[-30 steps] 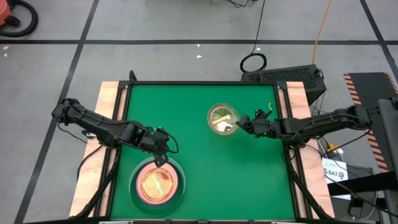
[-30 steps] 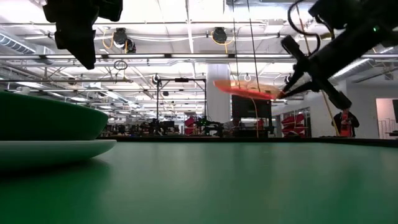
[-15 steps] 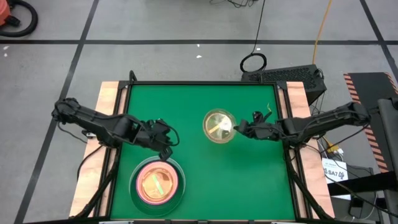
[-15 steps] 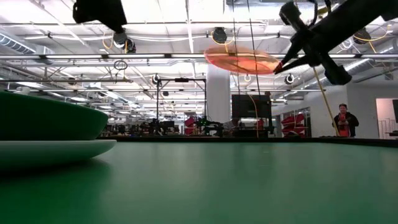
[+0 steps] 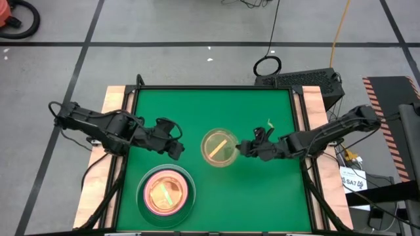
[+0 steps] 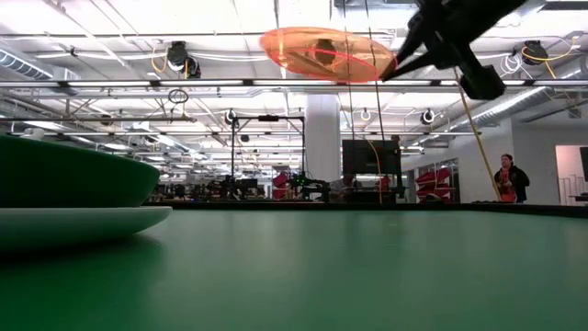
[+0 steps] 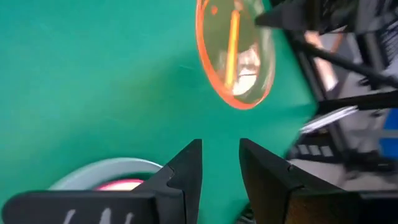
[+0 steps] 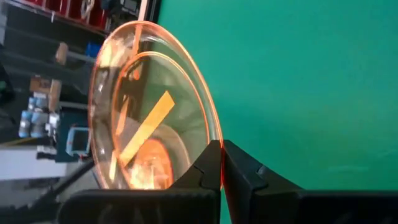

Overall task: Stack plastic plates
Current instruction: Stack the orange plate on top of the small green plate

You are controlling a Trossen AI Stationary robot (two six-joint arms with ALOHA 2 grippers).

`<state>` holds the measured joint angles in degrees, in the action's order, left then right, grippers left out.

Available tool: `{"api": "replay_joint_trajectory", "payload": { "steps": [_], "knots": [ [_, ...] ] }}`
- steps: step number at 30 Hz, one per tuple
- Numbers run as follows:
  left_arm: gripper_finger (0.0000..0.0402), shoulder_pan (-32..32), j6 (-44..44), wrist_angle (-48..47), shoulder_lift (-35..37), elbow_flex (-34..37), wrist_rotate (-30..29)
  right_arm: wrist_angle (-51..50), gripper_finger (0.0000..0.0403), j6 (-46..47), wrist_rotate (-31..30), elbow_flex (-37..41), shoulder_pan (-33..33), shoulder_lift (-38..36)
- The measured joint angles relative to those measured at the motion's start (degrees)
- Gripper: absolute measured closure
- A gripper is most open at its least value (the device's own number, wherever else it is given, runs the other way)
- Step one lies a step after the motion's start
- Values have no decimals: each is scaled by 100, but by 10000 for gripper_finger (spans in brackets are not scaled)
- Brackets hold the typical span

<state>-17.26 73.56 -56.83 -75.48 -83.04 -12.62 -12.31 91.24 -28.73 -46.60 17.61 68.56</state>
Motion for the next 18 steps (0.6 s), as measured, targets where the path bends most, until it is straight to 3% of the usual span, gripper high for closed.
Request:
{"api": "replay_joint_trajectory", "payload": {
  "steps": [6, 14, 18],
  "knots": [
    [288, -18, 762, -9, -4, -96, 20, 3, 403, -202, -2, -667, 208, 704],
    [287, -50, 819, 47, -182, -92, 17, 13, 403, -536, 2, -1294, 284, 1145],
    [255, -54, 819, 180, -319, -92, 15, -9, 403, -651, 17, -1358, 282, 1184]
  ]
}}
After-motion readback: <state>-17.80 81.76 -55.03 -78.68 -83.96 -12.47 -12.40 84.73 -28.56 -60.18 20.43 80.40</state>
